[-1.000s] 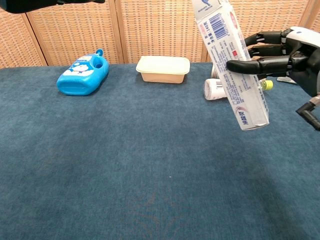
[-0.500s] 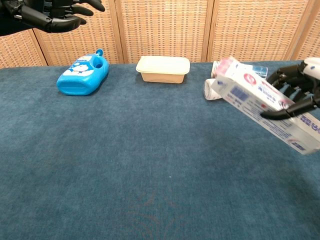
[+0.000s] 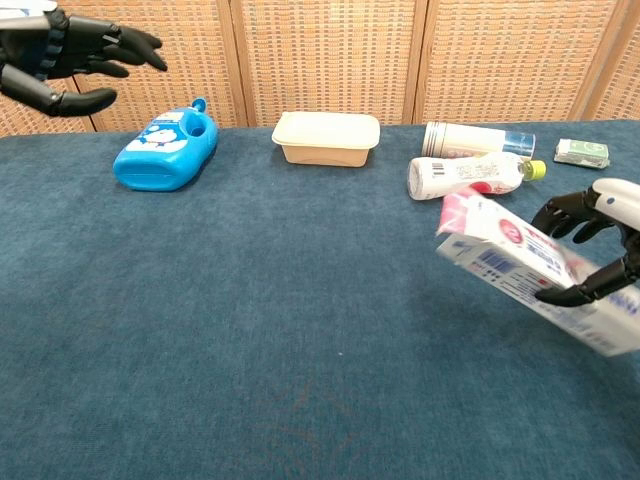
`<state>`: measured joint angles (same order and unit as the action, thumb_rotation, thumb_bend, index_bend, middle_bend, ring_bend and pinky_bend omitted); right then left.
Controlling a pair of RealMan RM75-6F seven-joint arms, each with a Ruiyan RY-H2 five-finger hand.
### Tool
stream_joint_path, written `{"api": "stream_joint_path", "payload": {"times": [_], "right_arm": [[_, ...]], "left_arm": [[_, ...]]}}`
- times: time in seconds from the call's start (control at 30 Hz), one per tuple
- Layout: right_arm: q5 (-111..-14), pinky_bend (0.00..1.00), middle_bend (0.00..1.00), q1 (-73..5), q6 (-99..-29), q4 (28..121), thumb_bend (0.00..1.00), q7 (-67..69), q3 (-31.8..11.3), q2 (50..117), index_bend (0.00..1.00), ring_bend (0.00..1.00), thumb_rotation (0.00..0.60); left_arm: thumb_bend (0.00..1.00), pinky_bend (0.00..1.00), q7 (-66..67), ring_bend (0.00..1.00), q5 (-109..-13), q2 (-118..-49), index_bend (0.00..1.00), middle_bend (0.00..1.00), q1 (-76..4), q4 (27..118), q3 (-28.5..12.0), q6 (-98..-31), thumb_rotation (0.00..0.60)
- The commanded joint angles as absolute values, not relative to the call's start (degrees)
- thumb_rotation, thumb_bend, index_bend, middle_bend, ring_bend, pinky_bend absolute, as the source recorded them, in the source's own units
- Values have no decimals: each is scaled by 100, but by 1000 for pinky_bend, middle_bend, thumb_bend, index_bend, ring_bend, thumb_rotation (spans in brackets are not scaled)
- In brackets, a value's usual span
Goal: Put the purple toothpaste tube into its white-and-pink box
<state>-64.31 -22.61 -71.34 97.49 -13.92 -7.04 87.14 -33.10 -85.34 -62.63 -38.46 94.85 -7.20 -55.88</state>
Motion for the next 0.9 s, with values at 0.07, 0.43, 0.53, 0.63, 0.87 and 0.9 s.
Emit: {"api": "stream_joint_path", "payload": {"times": [0.07,0.43,0.53,0.63,0.87,0.9], "right_arm": [[-6465,98,199,-2225,-7016,9656,240,-1288,-620,8720,414,120,600],[-6469,0,0,-2270,-6583,9686,58,-1300,-472,8553,0,0,600],[-6417,0,0,-2284,-6465,9810,27,-1245,-484,8429,0,0,600],[-6572,0,0,-2235,-6589,9842,24,-1146,-507,8366,0,0,600],[-7147,0,0,-2076,-7006,9765,25,-1640,-253,7887,0,0,600],[-7212,0,0,-2046,-7082,9729,24,-1702,-227,7863,0,0,600]], "left_arm": [[508,0,-2931,0,-8511,-6251,222,0,-3628,9424,-535,-5755,600],[509,0,-2801,0,-8558,-6327,222,0,-3256,9270,-309,-6099,600],[509,0,-2823,0,-8572,-6332,220,0,-3189,9194,-272,-6152,600],[508,0,-2714,0,-8600,-6345,174,0,-3108,9120,-226,-6238,600],[509,0,-769,0,-8614,-6604,0,0,-2594,8868,-56,-6997,600],[509,0,-579,0,-8595,-6677,0,0,-2506,8876,-44,-7123,600]]}}
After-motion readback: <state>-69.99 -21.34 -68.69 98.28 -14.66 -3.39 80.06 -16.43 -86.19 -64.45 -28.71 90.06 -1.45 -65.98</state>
